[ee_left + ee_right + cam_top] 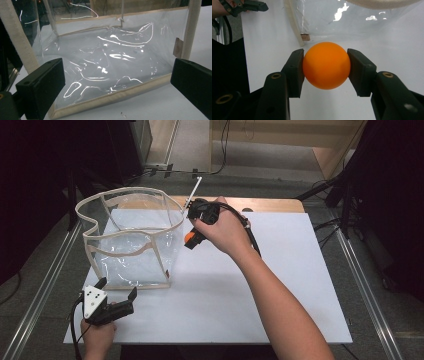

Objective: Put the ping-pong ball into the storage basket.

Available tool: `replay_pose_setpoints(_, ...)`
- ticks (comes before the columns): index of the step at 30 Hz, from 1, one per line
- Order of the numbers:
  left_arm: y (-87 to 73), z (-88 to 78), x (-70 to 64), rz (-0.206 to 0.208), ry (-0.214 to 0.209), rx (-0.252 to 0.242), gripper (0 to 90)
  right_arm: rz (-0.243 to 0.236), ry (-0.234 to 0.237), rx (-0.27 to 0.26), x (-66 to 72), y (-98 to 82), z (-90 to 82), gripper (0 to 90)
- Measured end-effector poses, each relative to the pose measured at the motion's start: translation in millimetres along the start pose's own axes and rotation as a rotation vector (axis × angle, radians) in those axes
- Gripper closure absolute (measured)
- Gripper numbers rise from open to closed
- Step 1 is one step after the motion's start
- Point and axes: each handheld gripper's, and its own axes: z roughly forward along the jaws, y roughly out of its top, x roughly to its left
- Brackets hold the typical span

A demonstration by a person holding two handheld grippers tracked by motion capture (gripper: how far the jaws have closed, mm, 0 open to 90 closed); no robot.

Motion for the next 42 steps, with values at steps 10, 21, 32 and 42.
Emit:
replay_pose_setpoints(10,0.1,0.0,0.1,0.001,-0.001,0.003,0.0,-0.009,-0.004,-0.006,0.3,8.6,-8.9,48.1)
replay_pose_setpoints(21,0.2,0.3,-0.2,0.005,-0.001,0.007,0.0,-0.013,-0.001,-0.014,-0.6,14.3,-19.2,48.2)
replay_pose_setpoints(32,0.4,0.4,-0.2,0.011,0.0,0.011,0.0,-0.023,-0.013,-0.01,1.2,22.6,-29.1,48.1)
replay_pose_setpoints(42,0.4,0.4,-0.1,0.01,-0.001,0.011,0.0,-0.031,-0.019,-0.011,1.9,29.7,-35.3,48.2)
